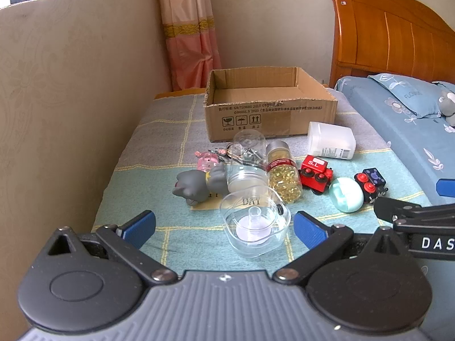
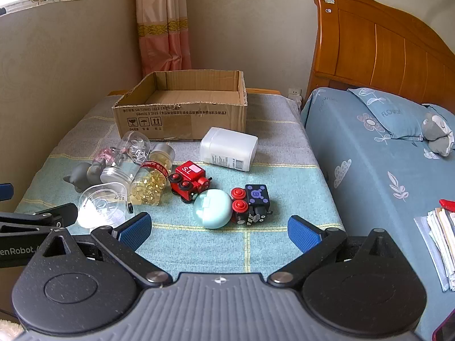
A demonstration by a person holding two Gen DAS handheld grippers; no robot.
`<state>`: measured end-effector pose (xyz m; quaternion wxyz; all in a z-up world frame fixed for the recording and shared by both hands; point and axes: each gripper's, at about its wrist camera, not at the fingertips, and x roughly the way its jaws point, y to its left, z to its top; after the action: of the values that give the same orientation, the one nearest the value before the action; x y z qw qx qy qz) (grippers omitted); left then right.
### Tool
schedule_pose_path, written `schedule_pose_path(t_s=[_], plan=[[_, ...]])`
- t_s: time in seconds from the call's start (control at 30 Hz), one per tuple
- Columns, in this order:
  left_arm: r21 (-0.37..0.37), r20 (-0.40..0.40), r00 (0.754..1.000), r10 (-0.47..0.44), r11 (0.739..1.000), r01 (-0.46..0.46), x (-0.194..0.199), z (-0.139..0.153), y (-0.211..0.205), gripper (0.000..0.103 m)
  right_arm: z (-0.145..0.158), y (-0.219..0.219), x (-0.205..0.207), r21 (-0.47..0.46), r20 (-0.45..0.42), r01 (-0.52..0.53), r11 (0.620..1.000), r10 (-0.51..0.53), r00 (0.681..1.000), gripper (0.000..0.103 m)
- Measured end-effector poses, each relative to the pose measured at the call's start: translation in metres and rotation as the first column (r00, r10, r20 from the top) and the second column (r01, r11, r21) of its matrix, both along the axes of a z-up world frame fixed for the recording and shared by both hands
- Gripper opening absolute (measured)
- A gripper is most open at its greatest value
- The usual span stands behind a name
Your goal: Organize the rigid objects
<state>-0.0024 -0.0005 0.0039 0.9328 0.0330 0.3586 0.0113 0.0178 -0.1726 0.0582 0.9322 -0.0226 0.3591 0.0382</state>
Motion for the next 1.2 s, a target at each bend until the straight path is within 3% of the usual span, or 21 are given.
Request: schedule_pose_path(t_s=[1.2], plan=[[-0.011,0.007,1.000,-0.001,1.000,0.001,-0.0021,0.0028,-0.0001,0.102,0.0050,0.0010,-0.0006,0.001,0.013,0.001,1.000,-0.001,1.000,0.103]])
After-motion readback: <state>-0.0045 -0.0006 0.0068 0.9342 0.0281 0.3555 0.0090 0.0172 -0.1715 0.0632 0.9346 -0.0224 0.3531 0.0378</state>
